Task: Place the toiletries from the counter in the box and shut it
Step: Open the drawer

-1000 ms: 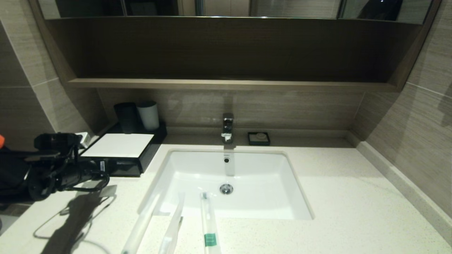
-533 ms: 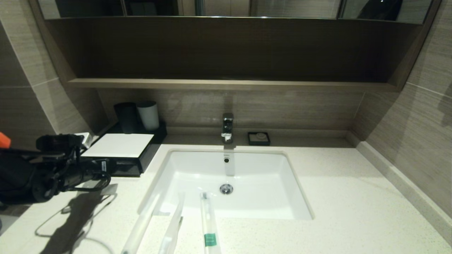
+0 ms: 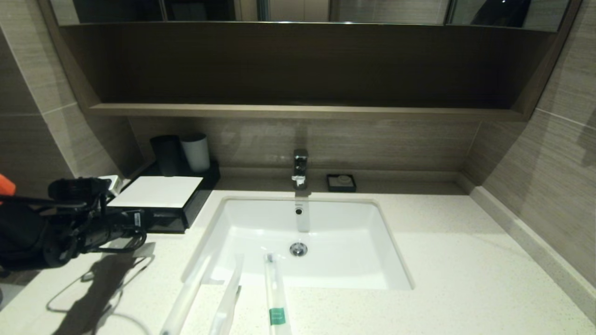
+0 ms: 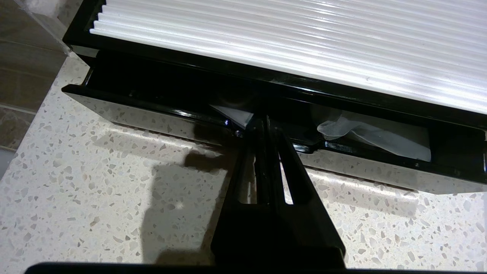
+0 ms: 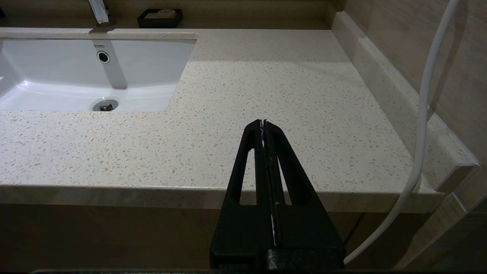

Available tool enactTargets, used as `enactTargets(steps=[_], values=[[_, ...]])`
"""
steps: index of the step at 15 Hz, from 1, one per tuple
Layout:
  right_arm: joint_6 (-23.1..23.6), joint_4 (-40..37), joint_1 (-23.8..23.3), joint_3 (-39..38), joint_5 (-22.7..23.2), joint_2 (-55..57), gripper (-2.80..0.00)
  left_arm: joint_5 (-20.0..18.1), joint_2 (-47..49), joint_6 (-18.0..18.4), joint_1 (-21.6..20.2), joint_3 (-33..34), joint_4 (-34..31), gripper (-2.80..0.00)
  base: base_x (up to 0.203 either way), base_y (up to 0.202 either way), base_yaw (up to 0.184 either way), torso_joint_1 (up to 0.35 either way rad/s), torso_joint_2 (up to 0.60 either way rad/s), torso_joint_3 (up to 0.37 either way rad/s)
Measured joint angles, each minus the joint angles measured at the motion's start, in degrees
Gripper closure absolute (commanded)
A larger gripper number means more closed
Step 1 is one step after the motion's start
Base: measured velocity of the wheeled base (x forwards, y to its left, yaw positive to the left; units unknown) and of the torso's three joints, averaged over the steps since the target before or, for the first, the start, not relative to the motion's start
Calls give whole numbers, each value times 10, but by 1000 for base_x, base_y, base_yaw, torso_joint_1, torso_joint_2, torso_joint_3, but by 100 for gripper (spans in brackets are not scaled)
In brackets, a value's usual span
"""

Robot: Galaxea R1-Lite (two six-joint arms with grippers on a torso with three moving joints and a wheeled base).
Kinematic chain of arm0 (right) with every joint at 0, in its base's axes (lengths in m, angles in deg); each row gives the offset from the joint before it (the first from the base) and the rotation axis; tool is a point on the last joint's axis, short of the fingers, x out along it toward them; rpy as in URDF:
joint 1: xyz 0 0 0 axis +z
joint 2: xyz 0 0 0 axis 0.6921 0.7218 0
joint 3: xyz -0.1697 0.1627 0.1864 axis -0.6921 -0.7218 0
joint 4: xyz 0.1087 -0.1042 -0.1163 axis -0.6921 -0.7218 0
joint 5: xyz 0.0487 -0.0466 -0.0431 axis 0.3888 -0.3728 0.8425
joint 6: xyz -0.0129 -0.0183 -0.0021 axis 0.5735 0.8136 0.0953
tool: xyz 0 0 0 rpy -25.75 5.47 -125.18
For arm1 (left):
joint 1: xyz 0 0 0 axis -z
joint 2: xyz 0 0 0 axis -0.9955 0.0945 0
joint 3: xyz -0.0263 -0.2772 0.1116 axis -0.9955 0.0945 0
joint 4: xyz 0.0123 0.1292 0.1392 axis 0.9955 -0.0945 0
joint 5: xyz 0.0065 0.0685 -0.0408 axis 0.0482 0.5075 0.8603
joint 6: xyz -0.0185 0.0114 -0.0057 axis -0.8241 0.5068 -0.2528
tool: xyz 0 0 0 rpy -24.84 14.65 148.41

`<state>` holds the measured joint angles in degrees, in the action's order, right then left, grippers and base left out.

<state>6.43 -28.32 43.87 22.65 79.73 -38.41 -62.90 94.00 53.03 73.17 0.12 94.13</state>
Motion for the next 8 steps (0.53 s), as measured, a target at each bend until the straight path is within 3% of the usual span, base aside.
enactTargets(steps=[8], values=[[0,0,0,0,0,0,0,0,-10,0,0,19,5,0,0,0,0,0,0,0]])
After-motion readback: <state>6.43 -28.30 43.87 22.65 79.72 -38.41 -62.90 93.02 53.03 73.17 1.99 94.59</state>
